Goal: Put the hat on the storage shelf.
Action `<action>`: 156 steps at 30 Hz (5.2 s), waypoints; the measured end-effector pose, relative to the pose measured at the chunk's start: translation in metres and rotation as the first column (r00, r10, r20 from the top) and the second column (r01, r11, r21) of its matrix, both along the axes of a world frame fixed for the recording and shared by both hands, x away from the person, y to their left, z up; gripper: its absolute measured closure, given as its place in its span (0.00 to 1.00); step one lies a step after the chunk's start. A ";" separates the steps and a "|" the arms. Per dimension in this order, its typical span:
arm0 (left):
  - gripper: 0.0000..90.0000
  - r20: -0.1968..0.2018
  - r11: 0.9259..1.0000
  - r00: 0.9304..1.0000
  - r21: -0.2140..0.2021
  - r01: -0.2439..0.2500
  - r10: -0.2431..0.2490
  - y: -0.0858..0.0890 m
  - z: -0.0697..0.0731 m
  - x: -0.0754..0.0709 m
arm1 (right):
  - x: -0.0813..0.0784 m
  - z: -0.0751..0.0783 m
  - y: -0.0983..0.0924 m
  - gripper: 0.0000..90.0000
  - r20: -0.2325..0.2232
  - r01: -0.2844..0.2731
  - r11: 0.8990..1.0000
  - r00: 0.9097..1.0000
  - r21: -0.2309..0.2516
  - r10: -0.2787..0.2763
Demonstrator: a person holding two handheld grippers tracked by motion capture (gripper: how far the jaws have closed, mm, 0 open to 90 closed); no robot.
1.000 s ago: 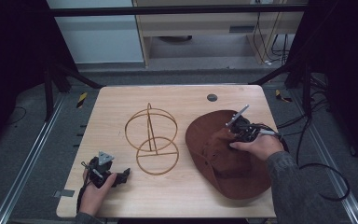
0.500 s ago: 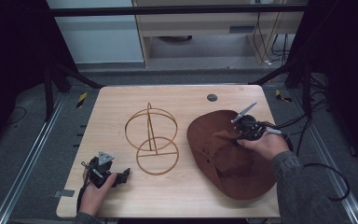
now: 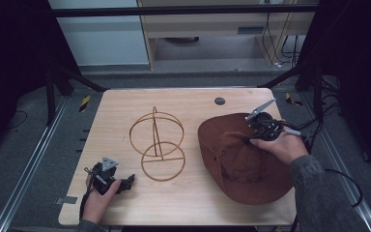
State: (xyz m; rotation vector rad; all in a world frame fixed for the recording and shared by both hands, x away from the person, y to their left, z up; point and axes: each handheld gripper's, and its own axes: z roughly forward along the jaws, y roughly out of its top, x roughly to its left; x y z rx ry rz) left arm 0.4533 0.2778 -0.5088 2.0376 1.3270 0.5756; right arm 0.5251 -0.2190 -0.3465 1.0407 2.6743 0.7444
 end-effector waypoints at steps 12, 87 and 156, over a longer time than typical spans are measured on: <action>0.00 0.001 1.000 1.000 -0.001 0.000 0.000 0.000 0.000 0.000 | -0.009 0.039 0.006 0.99 0.101 0.021 0.994 0.994 0.112 -0.032; 0.00 0.003 1.000 1.000 0.001 -0.001 0.001 -0.001 0.000 -0.001 | -0.041 0.169 0.123 0.99 0.369 -0.175 0.934 0.928 0.312 0.051; 0.00 0.001 1.000 1.000 -0.001 0.008 -0.008 -0.002 0.000 0.000 | -0.017 0.132 0.207 0.99 0.358 -0.222 0.927 0.928 0.303 0.105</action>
